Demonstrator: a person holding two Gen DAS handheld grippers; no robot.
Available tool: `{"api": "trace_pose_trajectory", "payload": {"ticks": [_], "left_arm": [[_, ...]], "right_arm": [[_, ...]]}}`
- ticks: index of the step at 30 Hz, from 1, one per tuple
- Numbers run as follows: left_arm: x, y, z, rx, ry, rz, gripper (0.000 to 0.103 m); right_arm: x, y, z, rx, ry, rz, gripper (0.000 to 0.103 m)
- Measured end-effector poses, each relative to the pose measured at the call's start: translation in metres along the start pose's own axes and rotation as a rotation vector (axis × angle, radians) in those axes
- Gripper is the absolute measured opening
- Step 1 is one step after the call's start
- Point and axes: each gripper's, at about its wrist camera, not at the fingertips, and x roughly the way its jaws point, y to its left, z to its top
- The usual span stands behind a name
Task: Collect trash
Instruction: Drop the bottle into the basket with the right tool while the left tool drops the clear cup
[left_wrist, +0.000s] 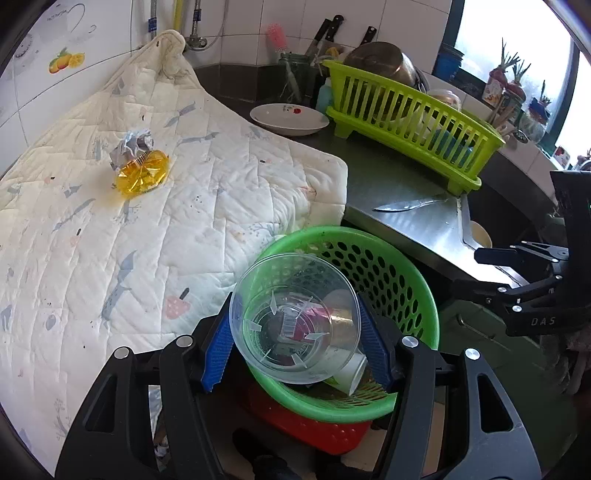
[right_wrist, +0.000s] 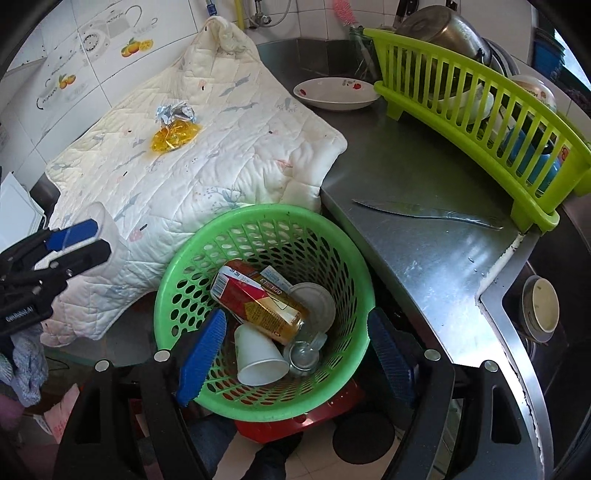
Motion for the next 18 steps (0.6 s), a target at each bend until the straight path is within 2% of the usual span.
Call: {"api": "trace_pose_trajectory", "payload": {"ticks": [13, 18], "left_arm": [[0.019, -0.01, -0.012, -0.009, 0.058, -0.023, 0.063], [0.021, -0.011, -0.014, -0.013, 0.065, -0.027, 0.073]], "right_arm": [[-0.006, -0.006, -0.006, 0.006, -0.014, 0.006, 0.076], [-0.005, -0.005, -0.007, 0.008, -0.01, 0.01, 0.076]]}}
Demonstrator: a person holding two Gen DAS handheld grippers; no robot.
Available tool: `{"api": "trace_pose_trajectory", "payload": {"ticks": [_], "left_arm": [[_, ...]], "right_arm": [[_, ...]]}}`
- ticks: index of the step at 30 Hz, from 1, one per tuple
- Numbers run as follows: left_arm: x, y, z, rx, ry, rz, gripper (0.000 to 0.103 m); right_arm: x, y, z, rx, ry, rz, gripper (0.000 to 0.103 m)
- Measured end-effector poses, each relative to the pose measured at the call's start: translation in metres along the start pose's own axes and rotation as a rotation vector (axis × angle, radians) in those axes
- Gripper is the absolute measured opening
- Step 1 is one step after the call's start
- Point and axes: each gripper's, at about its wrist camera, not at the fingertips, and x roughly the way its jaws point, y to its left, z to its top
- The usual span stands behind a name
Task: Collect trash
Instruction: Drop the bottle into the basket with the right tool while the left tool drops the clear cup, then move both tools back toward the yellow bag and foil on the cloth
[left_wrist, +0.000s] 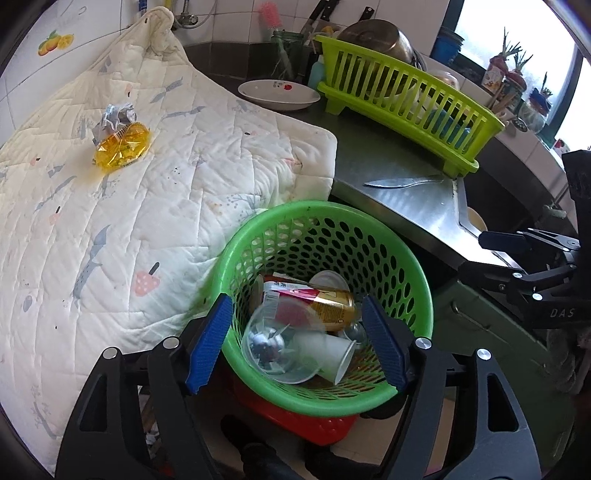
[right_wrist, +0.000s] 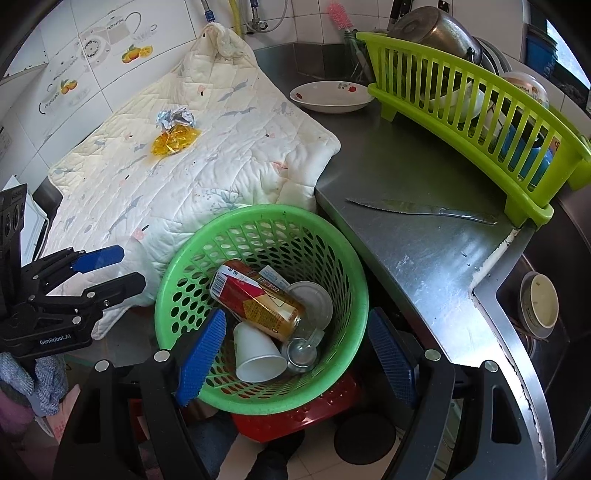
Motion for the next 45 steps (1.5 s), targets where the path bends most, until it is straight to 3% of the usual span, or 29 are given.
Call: {"api": "trace_pose_trajectory", "payload": {"ticks": [11, 24, 35, 45], "left_arm": [[-0.009, 0.01, 0.0, -0.025, -0.014, 0.021, 0.079], [-0.029, 0.05, 0.006, -0.111, -0.057, 0.089, 0.081], [-0.048, 0.105, 0.019, -0.196, -0.098, 0.149, 0.082], [-0.058, 0.176, 0.03, -0.275, -0.108, 0.209, 0.082]], "right_arm": [[0.003, 0.006, 0.004, -0.011, -0.004, 0.016, 0.076], [0.012, 0.028, 0.021, -0.065, -0.006, 0.046, 0.077], [0.028, 0.058, 0.057, -0.117, -0.017, 0.073, 0.078], [0.063, 0.109, 0.109, -0.177, -0.022, 0.11, 0.08]]}}
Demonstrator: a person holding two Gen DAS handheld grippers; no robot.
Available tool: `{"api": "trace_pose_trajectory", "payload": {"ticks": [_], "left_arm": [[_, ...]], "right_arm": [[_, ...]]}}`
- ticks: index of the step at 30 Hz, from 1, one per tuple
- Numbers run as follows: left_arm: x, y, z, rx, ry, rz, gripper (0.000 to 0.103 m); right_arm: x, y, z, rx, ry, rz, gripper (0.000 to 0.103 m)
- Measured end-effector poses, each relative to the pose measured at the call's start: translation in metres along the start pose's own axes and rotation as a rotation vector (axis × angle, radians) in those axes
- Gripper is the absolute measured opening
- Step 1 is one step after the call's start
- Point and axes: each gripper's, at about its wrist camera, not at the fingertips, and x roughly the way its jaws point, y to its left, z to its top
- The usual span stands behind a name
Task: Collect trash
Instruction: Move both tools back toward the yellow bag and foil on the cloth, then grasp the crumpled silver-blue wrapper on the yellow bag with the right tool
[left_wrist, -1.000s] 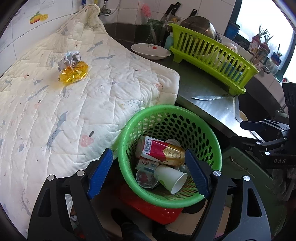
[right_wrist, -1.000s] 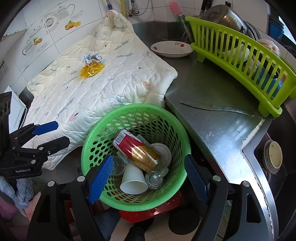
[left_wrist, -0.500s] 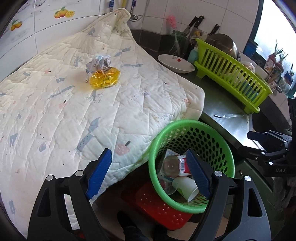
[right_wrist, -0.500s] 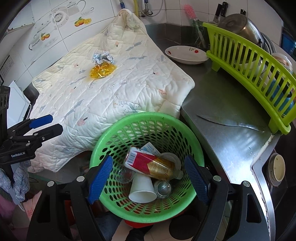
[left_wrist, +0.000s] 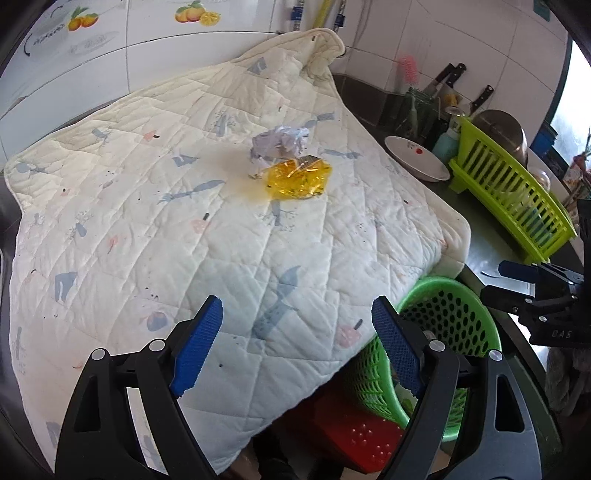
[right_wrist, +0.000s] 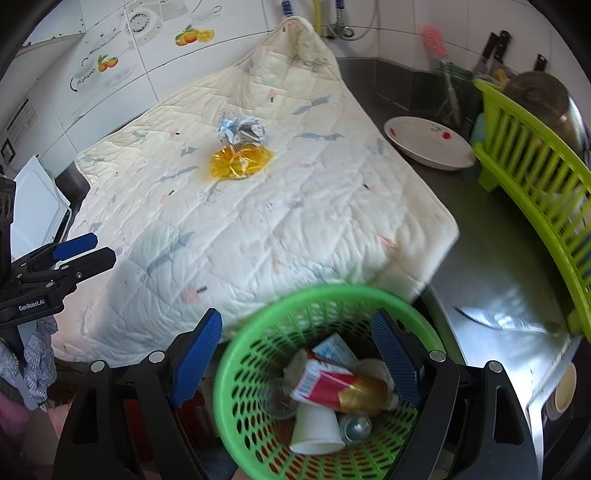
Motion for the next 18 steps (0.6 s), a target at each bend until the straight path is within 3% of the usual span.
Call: {"api": "trace_pose_trajectory", "payload": {"ticks": [18], "left_arm": [[0.023, 0.1, 0.022, -0.13, 0.04, 0.071, 0.082]], "right_arm": [[0.101, 0.064, 0.149, -0.094, -0.027, 0.051, 0.089]]}}
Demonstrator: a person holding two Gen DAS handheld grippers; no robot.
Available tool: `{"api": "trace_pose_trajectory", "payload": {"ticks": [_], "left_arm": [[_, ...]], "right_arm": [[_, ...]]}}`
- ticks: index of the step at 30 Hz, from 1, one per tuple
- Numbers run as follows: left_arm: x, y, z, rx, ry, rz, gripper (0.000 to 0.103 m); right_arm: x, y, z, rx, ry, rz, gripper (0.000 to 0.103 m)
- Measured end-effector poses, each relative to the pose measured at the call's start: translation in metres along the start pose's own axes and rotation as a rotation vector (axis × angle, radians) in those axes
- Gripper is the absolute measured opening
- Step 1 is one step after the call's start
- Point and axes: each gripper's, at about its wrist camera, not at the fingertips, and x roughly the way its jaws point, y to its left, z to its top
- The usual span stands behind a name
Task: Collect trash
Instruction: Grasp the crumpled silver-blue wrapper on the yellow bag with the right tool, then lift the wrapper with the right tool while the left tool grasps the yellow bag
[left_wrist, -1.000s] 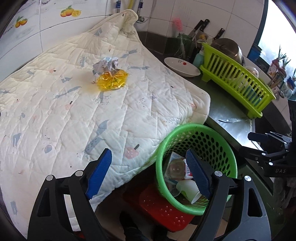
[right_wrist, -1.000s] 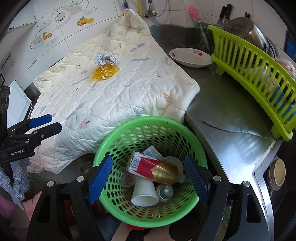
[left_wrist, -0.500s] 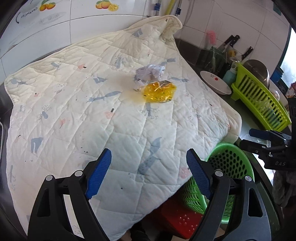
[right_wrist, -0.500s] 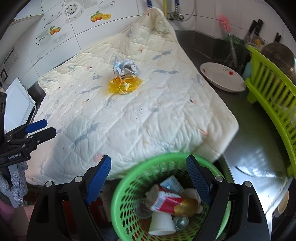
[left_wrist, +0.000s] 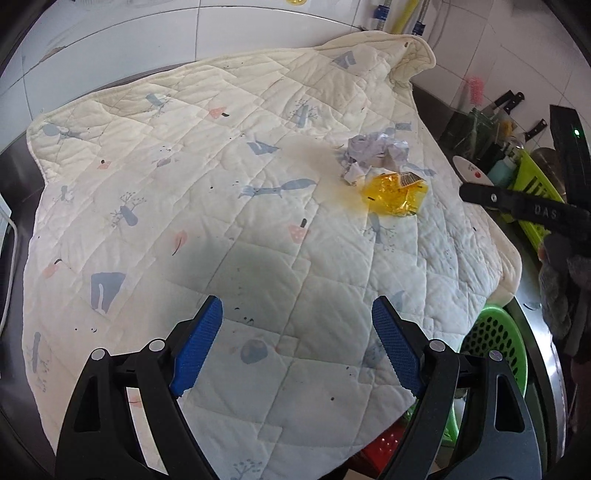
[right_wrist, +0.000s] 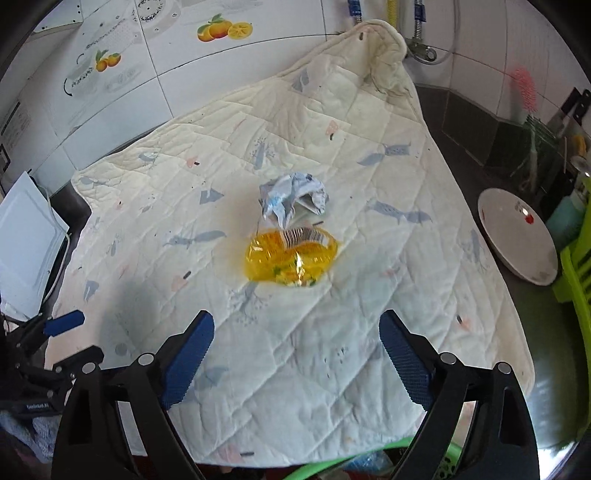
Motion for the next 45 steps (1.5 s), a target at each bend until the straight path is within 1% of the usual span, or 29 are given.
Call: {"api": "trace_pose_trajectory", "payload": {"ticks": [2, 6, 10, 12, 17, 23, 24, 27, 28, 29, 30, 33, 40, 45], "left_arm": [[0.002, 0.008, 0.002, -0.009, 0.004, 0.005, 0.082], [0.007, 0.021, 0.004, -0.023, 0.014, 0.012, 0.082], [0.011, 0.03, 0.005, -0.031, 0.025, 0.018, 0.082], [0.013, 0.034, 0.006, -0.033, 0.029, 0.022, 0.082], [0.018, 0.04, 0.009, -0.032, 0.042, 0.025, 0.082], [0.026, 0.038, 0.014, -0.013, 0.054, 0.015, 0.082], [0.027, 0.036, 0.015, -0.005, 0.054, 0.013, 0.082], [0.031, 0.029, 0.019, 0.024, 0.054, 0.003, 0.082], [0.032, 0.027, 0.02, 0.033, 0.053, 0.001, 0.082], [0.032, 0.024, 0.022, 0.042, 0.051, -0.002, 0.082], [0.033, 0.021, 0.024, 0.051, 0.048, -0.009, 0.082], [0.036, 0.01, 0.03, 0.081, 0.042, -0.033, 0.082], [0.053, -0.024, 0.051, 0.185, 0.023, -0.103, 0.081], [0.07, -0.044, 0.068, 0.215, 0.025, -0.158, 0.081]], "right_arm": [[0.013, 0.002, 0.02, -0.003, -0.003, 0.007, 0.09], [0.042, 0.002, 0.052, 0.006, 0.022, 0.027, 0.091], [0.075, 0.004, 0.076, -0.004, 0.055, 0.012, 0.091], [0.089, 0.005, 0.083, -0.015, 0.073, 0.012, 0.091], [0.121, 0.005, 0.096, -0.031, 0.107, -0.026, 0.091], [0.152, 0.0, 0.101, -0.016, 0.166, -0.027, 0.091], [0.156, -0.001, 0.1, -0.012, 0.167, -0.031, 0.089], [0.162, -0.003, 0.1, 0.008, 0.185, -0.005, 0.068], [0.163, -0.003, 0.1, 0.006, 0.189, -0.004, 0.066], [0.162, -0.003, 0.099, 0.001, 0.185, -0.004, 0.059], [0.159, -0.002, 0.1, -0.005, 0.179, -0.003, 0.054], [0.145, -0.003, 0.102, -0.011, 0.152, 0.003, 0.049], [0.105, -0.01, 0.101, -0.005, 0.089, 0.007, 0.046], [0.074, -0.019, 0.093, 0.008, 0.047, -0.013, 0.046]]}}
